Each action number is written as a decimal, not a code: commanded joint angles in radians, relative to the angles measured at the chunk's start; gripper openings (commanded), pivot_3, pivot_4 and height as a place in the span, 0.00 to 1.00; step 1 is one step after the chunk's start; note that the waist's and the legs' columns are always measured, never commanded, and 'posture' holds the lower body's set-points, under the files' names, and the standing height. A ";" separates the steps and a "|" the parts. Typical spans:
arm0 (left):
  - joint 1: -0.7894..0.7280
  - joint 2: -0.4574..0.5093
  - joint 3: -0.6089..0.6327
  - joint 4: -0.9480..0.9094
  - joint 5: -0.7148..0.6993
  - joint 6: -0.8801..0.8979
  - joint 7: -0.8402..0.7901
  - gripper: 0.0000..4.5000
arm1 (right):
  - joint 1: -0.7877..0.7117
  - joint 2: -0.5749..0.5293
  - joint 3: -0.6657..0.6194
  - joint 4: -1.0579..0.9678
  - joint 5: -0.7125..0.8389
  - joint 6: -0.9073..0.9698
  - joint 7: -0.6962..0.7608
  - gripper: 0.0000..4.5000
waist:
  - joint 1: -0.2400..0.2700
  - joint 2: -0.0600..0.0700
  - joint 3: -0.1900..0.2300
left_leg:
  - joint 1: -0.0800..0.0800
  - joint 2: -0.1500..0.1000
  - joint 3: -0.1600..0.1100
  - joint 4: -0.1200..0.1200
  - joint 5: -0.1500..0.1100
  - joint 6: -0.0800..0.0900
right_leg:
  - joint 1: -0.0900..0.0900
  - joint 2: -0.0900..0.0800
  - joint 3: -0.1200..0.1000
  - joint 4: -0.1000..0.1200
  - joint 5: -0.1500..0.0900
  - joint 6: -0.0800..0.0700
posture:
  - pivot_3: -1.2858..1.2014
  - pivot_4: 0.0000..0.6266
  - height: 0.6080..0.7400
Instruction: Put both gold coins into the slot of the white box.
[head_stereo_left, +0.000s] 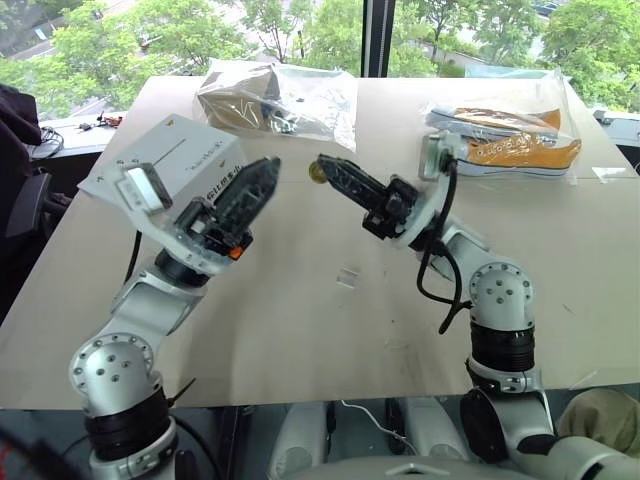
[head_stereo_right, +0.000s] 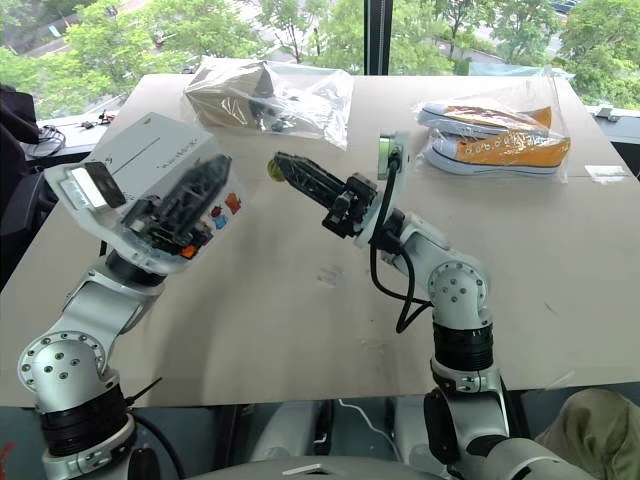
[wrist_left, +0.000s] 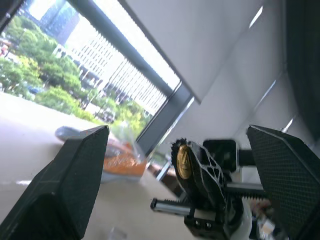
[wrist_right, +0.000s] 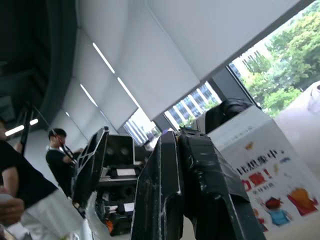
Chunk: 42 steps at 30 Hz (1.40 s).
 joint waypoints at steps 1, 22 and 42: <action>0.005 -0.035 -0.038 -0.058 -0.075 -0.042 0.045 1.00 | -0.036 0.028 -0.017 -0.026 0.079 -0.004 -0.056 0.01 | 0.000 0.000 0.000 | 0.000 0.000 0.000 0.000 0.000 0.000 | 0.000 0.002 0.000 0.000 0.000 0.000 | 0.52 0.24 1.00; 0.009 -0.039 -0.155 -0.027 -0.113 -0.067 0.003 0.50 | -0.052 0.039 0.034 -0.032 0.154 -0.023 -0.095 0.00 | -0.001 0.000 0.000 | 0.000 0.001 0.001 0.000 0.000 0.000 | 0.000 0.007 -0.001 0.000 0.000 0.000 | 0.52 0.24 1.00; 0.012 -0.032 -0.177 -0.026 -0.092 -0.077 -0.028 0.03 | -0.048 -0.019 0.068 -0.047 0.230 0.011 -0.056 0.00 | -0.002 0.000 0.000 | 0.000 0.001 0.001 0.000 0.000 0.000 | 0.000 0.007 -0.001 -0.001 0.000 0.000 | 0.52 0.24 1.00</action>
